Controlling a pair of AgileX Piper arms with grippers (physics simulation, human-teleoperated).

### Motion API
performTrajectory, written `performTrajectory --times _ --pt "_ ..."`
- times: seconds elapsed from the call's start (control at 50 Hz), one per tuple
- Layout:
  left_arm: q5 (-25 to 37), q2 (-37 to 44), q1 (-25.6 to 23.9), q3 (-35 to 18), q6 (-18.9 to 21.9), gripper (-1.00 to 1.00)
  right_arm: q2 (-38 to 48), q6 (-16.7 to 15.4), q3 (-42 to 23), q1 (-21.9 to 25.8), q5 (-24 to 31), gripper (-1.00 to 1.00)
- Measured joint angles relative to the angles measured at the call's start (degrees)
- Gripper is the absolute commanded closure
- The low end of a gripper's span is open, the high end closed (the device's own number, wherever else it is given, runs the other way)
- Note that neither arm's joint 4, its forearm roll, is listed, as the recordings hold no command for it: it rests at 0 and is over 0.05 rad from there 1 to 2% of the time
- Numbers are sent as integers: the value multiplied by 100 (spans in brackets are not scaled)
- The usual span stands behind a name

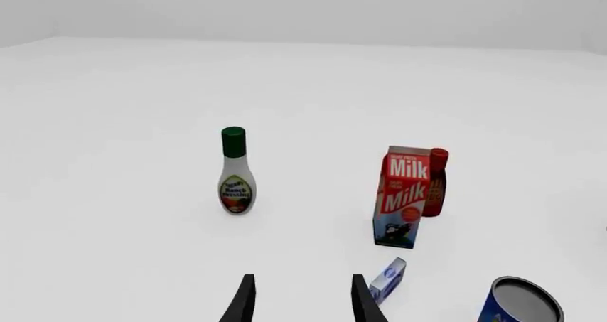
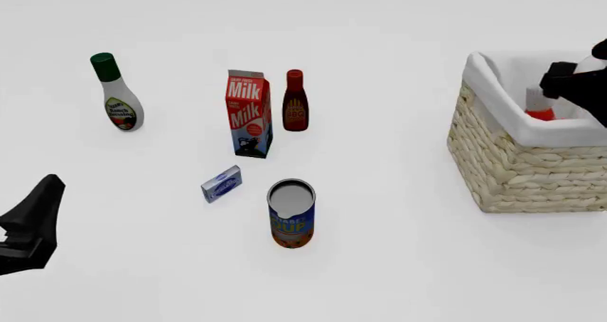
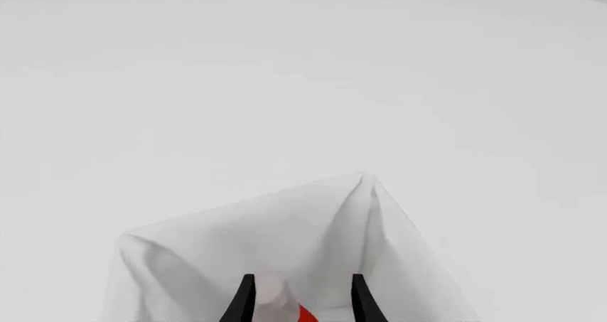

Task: Pick the ketchup and place it in the basket.

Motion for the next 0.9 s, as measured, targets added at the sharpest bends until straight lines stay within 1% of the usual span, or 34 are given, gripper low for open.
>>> performTrajectory --times 0.36,0.62,0.9 --pt "31 -47 -4 0 0 -100 -482 35 152 169 143 -100" --pt "90 -119 -8 -11 -11 -100 -1084 100 322 389 344 -100" --pt "132 -180 -9 -17 -38 -100 -1903 165 552 690 677 -100"
